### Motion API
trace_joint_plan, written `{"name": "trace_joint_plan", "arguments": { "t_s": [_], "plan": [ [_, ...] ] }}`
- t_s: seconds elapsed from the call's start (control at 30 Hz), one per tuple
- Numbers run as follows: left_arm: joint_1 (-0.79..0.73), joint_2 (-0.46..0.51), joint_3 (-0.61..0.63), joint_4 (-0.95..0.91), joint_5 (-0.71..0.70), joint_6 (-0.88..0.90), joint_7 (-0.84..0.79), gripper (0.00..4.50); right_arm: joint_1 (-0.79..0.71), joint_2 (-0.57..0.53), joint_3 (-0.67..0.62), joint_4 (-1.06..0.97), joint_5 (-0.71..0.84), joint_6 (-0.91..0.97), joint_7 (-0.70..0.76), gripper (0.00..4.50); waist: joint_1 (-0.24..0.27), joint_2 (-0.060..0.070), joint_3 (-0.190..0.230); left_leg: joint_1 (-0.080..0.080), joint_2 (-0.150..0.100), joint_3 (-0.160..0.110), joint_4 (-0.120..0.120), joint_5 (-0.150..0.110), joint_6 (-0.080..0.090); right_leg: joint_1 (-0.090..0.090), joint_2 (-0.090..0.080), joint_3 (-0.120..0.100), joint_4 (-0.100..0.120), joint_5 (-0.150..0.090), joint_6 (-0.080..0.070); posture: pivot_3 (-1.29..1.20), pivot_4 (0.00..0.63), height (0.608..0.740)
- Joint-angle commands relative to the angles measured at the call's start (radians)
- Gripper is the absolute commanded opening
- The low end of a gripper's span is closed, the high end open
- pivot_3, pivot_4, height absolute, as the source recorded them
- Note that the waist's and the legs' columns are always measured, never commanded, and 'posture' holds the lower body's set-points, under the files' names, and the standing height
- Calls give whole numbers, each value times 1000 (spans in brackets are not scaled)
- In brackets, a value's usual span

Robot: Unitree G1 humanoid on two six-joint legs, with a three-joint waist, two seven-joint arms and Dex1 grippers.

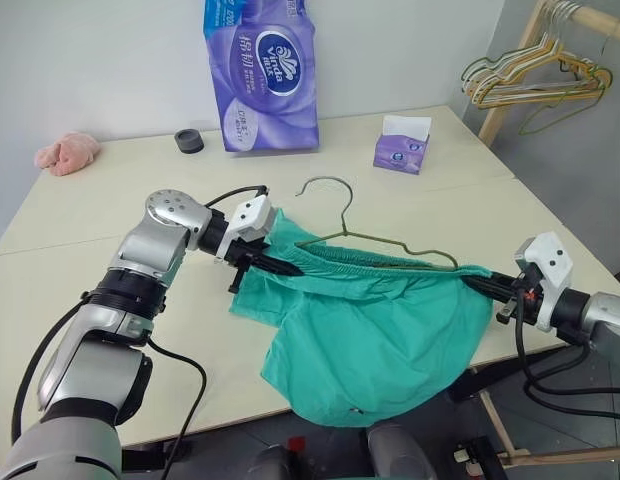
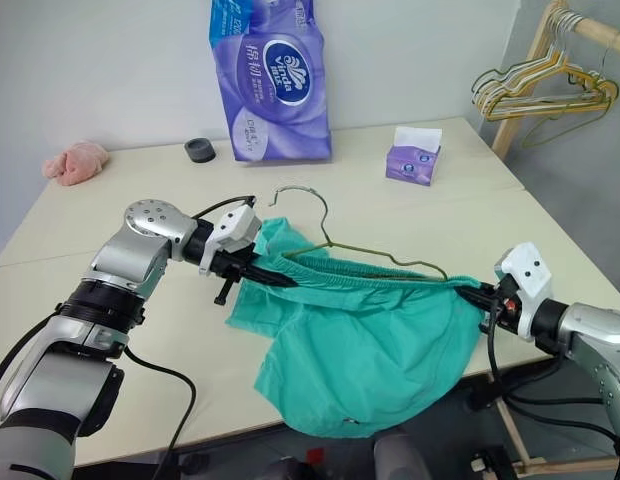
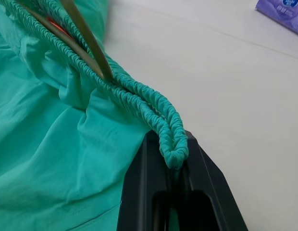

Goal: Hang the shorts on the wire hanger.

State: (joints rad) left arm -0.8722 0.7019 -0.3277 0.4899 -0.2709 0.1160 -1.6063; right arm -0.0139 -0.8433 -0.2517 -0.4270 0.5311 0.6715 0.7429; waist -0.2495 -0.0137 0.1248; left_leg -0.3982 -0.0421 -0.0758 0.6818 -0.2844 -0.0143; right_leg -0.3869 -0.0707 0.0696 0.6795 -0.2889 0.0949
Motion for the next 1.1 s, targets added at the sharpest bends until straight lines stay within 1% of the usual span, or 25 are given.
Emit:
{"name": "trace_joint_plan", "arguments": {
  "t_s": [0.03, 0.17, 0.33, 0.47, 0.63, 0.77, 0.9, 1.0, 1.1],
  "plan": [
    [-21, 42, 28, 30, 23, -19, -8, 0, 12, -21, -62, 28, -35, -12, -20, 41, 0, 0, 0, 0, 0, 0, 0, 0, 0, 0, 0, 0, 0, 0, 0, -280, 114, 740],
    [-42, 18, 58, 66, 32, -11, 9, 0, 13, -21, -63, 28, -32, -13, -23, 41, 0, 0, 0, 0, 0, 0, 0, 0, 0, 0, 0, 0, 0, 0, 0, -280, 114, 740],
    [-40, 24, 45, 87, 65, -51, -5, 0, 17, -22, -66, 7, -29, -16, -23, 41, 0, 0, 0, 0, 0, 0, 0, 0, 0, 0, 0, 0, 0, 0, 0, -277, 116, 740],
    [-37, 25, 37, 111, 101, -99, -2, 0, -11, -49, -57, -47, -21, -3, -12, 41, 0, 0, 0, 0, 0, 0, 0, 0, 0, 0, 0, 0, 0, 0, 0, -281, 117, 740],
    [-37, 9, 35, 136, 136, -139, 14, 0, -61, -118, -7, -116, -19, 23, 21, 41, 0, 0, 0, 0, 0, 0, 0, 0, 0, 0, 0, 0, 0, 0, 0, -286, 119, 740],
    [-22, -32, 41, 114, 143, -126, 64, 0, -231, -162, 140, -172, -55, 75, 8, 41, -2, 1, 1, 0, 0, 1, 0, 0, 0, 0, 0, 1, 0, 0, 0, -293, 120, 740],
    [-17, -64, 52, 95, 134, -99, 80, 0, -337, -178, 276, -153, -126, 106, 14, 41, -3, 1, 1, 0, 1, 0, 0, 0, 0, -1, 0, -1, -1, 0, 0, -296, 118, 740],
    [-5, -74, 45, 73, 140, -98, 81, 0, -405, -176, 345, -123, -168, 109, 34, 41, -3, 1, 1, -1, 1, 0, 0, 0, 0, -1, 0, -1, -1, 0, 0, -298, 117, 740],
    [2, -91, 43, 64, 153, -100, 102, 0, -489, -203, 440, -122, -225, 96, 99, 41, -3, 1, 1, -1, 0, 1, 0, 0, 0, -1, -1, 0, -1, 0, 0, -295, 116, 740]
  ]
}}
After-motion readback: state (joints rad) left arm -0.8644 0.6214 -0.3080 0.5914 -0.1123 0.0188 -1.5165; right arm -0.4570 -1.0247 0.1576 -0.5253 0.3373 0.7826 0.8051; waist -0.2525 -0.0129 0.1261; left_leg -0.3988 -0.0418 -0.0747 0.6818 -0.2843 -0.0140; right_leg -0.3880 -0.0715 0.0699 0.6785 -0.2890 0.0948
